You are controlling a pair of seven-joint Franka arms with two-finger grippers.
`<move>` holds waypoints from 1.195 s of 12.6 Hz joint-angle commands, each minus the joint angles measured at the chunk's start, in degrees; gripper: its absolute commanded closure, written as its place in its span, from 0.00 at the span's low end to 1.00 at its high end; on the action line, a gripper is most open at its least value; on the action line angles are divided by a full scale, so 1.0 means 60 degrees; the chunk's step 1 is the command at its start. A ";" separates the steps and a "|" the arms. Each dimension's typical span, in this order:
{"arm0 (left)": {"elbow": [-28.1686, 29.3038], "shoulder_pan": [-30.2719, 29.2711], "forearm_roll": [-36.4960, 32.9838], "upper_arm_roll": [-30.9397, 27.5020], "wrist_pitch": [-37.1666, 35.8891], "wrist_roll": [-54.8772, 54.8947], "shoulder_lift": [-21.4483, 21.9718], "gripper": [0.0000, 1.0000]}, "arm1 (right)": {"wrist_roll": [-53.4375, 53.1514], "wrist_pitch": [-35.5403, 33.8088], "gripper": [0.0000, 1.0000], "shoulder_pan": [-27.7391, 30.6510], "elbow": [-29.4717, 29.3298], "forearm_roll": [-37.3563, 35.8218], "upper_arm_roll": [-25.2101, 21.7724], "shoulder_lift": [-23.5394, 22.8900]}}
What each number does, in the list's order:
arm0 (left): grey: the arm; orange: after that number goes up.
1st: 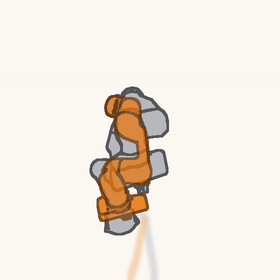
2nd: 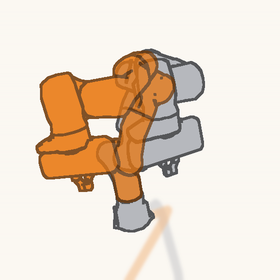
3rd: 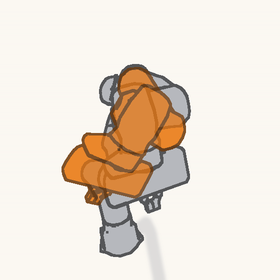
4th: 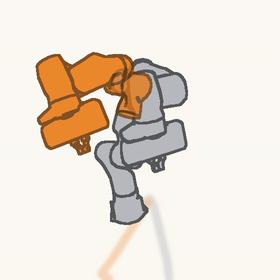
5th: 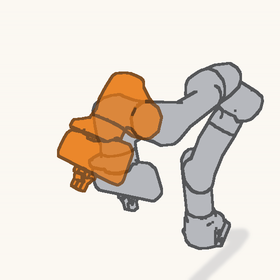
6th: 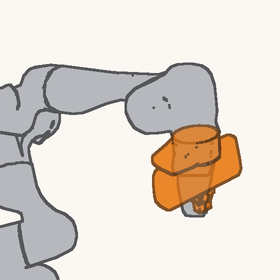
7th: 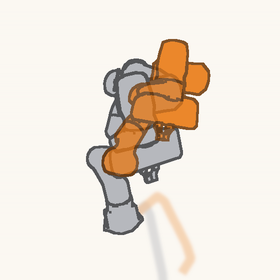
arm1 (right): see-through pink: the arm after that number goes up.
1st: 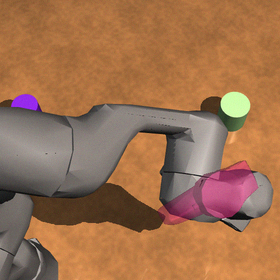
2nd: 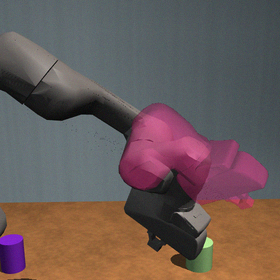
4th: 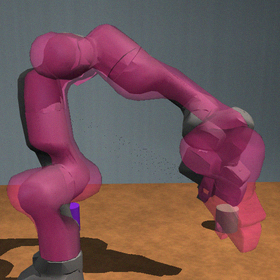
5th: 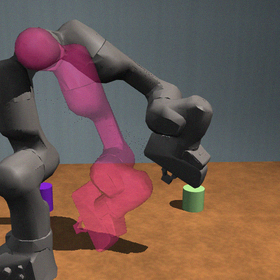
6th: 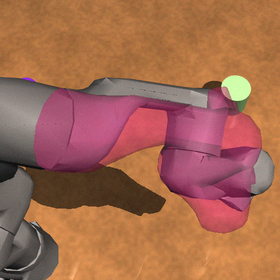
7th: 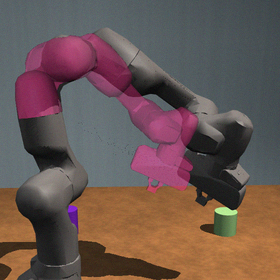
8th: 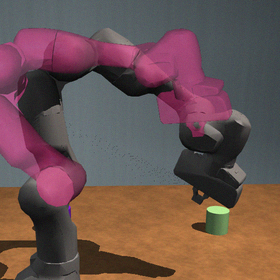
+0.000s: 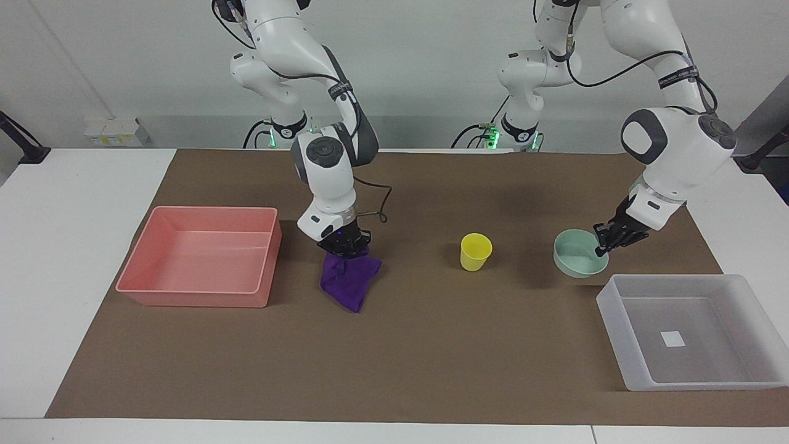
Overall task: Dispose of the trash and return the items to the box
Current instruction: 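Carry the bowl into the clear box while the right gripper carries the cloth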
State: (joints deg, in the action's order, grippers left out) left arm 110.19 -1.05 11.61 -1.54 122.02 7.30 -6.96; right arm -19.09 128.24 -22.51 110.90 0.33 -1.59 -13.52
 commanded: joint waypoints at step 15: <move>-0.5732 -0.0497 -0.0660 0.0096 -0.1864 0.0335 -0.3158 1.00 | 0.3190 -0.4323 1.00 0.3221 -0.0846 -0.3774 -0.0028 0.3307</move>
State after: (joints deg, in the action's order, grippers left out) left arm 84.52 -1.91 8.68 -1.58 114.32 7.97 -20.17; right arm -5.57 103.04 -6.11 106.62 -20.26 -2.35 6.35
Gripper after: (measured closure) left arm 0.978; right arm 0.921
